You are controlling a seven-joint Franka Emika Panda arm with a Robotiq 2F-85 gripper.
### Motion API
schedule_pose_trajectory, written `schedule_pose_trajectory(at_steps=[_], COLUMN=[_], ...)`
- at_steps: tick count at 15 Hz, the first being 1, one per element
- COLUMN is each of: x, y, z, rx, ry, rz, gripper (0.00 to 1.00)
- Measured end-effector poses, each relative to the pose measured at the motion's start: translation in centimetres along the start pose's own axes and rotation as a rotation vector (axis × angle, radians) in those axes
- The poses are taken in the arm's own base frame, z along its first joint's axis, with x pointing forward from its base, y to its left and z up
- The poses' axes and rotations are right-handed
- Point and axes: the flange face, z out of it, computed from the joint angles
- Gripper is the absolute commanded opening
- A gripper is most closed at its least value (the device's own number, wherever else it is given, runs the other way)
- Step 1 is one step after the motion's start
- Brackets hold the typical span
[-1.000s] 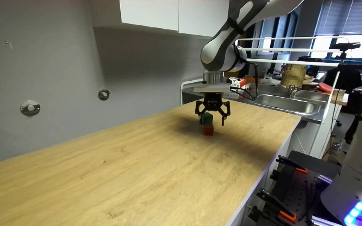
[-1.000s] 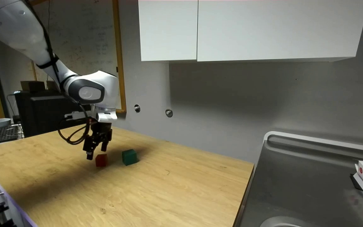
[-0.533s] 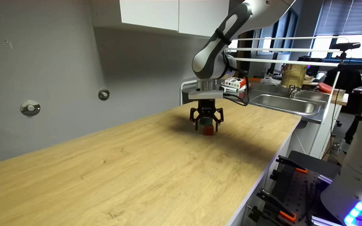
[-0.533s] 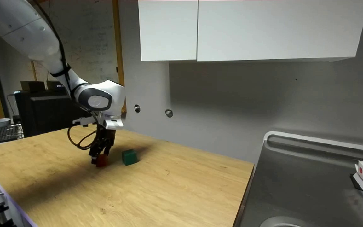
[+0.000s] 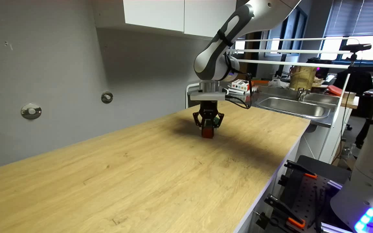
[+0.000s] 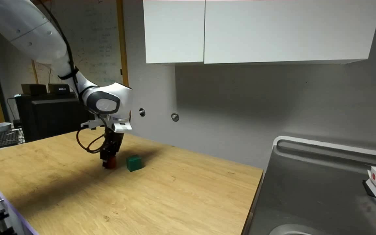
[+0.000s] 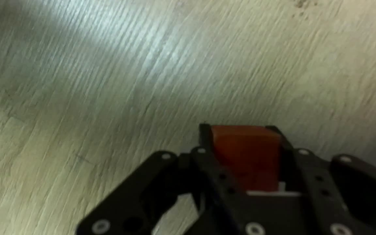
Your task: Put the orange block on the green block
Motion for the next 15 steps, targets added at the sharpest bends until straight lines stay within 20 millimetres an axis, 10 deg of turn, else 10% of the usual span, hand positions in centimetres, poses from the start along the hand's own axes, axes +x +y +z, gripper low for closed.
schedule_pose_trajectory(at_steps=[10, 15], x=[3.9, 5.7], y=[-1.2, -1.1], z=[-8.5, -8.5], rx=[0.142, 0.135], ry=[0.094, 0.091], rz=[0.034, 0.059], gripper=[0.18, 0.18])
